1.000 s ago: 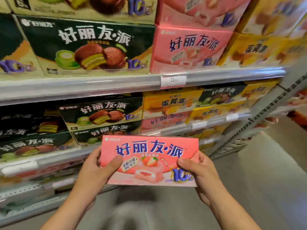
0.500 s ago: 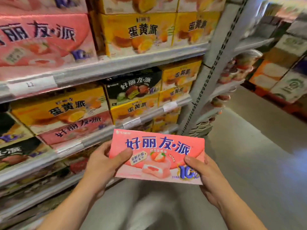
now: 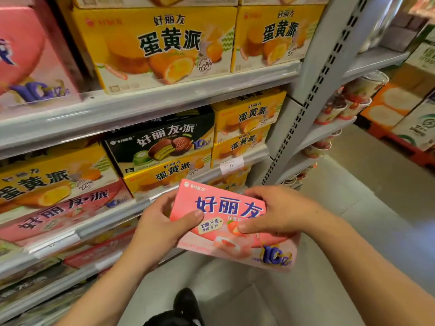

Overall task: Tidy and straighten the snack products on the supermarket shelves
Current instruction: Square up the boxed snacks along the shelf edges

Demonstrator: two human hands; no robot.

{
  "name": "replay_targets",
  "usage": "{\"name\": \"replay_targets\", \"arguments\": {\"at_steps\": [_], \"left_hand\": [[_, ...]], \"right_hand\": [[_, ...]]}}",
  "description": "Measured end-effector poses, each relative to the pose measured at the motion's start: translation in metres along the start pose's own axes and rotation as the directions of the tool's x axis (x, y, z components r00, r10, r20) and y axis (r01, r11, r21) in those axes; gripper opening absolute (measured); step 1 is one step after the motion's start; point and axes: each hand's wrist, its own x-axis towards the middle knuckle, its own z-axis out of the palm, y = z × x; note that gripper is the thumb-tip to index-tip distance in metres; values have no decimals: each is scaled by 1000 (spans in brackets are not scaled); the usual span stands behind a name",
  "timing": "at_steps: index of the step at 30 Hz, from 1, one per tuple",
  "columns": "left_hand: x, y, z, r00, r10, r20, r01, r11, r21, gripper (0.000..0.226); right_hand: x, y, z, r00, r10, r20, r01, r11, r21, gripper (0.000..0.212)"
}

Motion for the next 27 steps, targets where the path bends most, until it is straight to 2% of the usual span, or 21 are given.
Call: {"name": "replay_targets", "arguments": {"at_steps": [2,3,4,5,6,7,8,10,13,17,20,22,24,27], "left_hand": [[19,7,4,999,15,45,-21,992,125,78],[29,11,4,994,101,45,-110,940,322,84],[38,14,2,969,242,51,-227,790,569,89],[47,17,-1,905,414,92,-331,553,764,88],[58,23,-4,820,547,167,-388,318,865,86],[69,30,-9,758,614,221,-392,157,906,80],[79,36,-13,723,646,245,-362,53,931,74],[97,45,-19,721,657,220,-243,-59,968,67],[115,52,-24,756,653,54,-3,-79,997,77],[123,65,-20,785,595,-173,247,-44,968,62],[126,76,-20,817,516,-256,301,-3,954,49],[129,82,-21,837,460,-297,326,16,945,54],[129,87,-22,836,475,-274,309,5,951,49],[127,92,-18,832,497,-245,286,-7,958,51]], "right_hand": [[14,13,-4,1000,22,-17,-21,998,62,80],[19,21,-6,998,38,-39,-35,995,91,71],[23,29,-7,997,58,-59,-51,992,113,66],[28,36,-9,994,79,-75,-69,989,130,64],[33,43,-12,992,99,-83,-86,986,145,64],[38,50,-16,990,112,-83,-97,982,162,66],[43,57,-20,991,112,-73,-98,979,178,68],[52,70,-27,994,95,-47,-84,976,202,69],[65,84,-36,998,67,-17,-62,971,230,76],[80,101,-53,999,4,47,-16,967,253,89],[90,113,-60,992,-71,104,37,953,301,86],[95,120,-63,986,-116,123,71,944,321,76],[99,127,-64,978,-158,137,104,937,332,68],[103,133,-66,969,-186,162,126,938,323,67]]}}
